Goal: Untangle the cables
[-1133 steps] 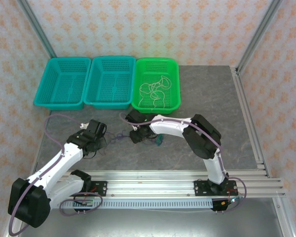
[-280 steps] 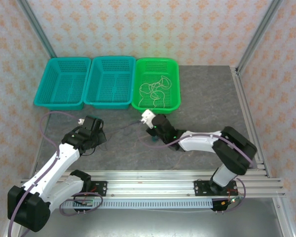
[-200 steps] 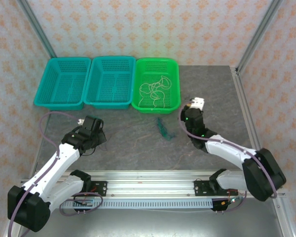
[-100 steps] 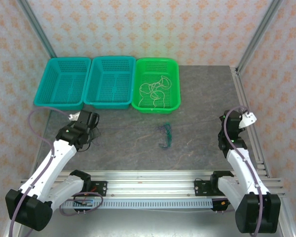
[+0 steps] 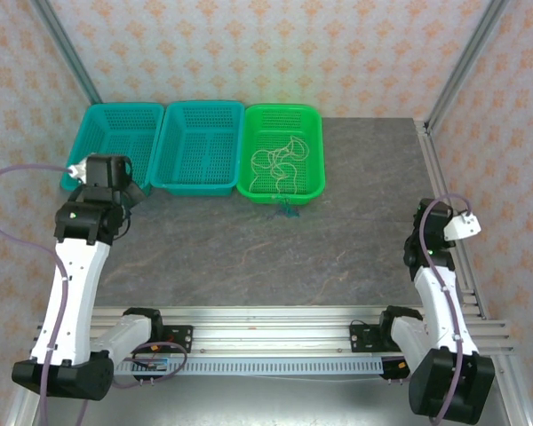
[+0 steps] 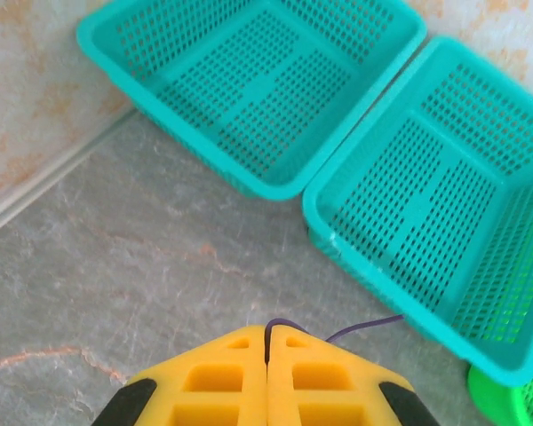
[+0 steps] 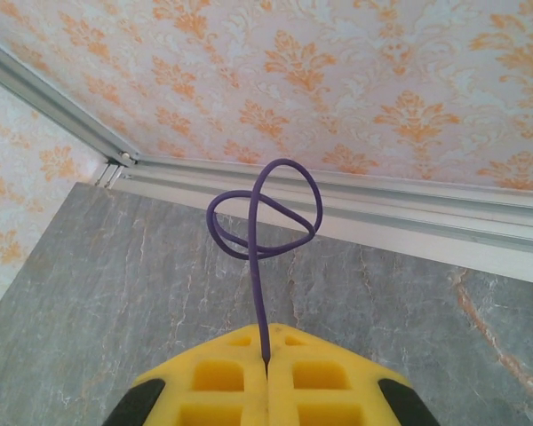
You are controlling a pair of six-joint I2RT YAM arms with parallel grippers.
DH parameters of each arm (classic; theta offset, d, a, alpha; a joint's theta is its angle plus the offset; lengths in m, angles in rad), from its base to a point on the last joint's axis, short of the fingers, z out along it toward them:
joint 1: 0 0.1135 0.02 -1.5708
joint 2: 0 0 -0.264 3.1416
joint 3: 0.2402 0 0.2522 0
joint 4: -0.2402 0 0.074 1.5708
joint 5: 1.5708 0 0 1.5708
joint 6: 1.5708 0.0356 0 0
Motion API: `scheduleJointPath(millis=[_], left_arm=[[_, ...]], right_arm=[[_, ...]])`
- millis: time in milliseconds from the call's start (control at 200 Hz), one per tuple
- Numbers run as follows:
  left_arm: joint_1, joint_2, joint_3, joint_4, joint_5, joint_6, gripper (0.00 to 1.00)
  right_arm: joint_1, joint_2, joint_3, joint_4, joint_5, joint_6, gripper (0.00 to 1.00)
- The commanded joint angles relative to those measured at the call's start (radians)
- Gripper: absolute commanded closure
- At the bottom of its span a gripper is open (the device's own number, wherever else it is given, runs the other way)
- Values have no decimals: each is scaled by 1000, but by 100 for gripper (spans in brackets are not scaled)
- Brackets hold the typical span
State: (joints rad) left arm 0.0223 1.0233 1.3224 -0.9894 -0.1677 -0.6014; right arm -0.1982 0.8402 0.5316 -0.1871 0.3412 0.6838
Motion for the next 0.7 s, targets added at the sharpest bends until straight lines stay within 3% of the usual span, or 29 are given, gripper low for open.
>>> scheduleJointPath(millis=[0, 145, 245, 375, 465, 515, 626, 696], left_arm=[[29, 41, 86, -42, -19, 47, 100], [77, 73, 97, -56, -36, 57, 100], [173, 73, 56, -51, -30, 61, 100], [329, 71, 5, -46, 62, 106, 100], [350, 69, -11, -34, 132, 131, 100], [351, 62, -31, 4, 243, 163, 100], [335, 38, -103, 143, 602, 154, 100], [276, 26, -128, 192, 668, 129, 100]], right_arm=[[-15, -19, 33, -46, 79, 17, 100], [-43, -36, 37, -77, 96, 30, 100], [-84, -47, 45, -112, 110, 58, 100], [-107, -50, 51, -120, 104, 79, 100], [-107, -47, 52, -109, 77, 74, 100], [-108, -43, 45, -73, 9, 37, 100], [-86, -23, 9, 107, -340, -62, 100], [-35, -29, 19, 149, -473, -73, 100]])
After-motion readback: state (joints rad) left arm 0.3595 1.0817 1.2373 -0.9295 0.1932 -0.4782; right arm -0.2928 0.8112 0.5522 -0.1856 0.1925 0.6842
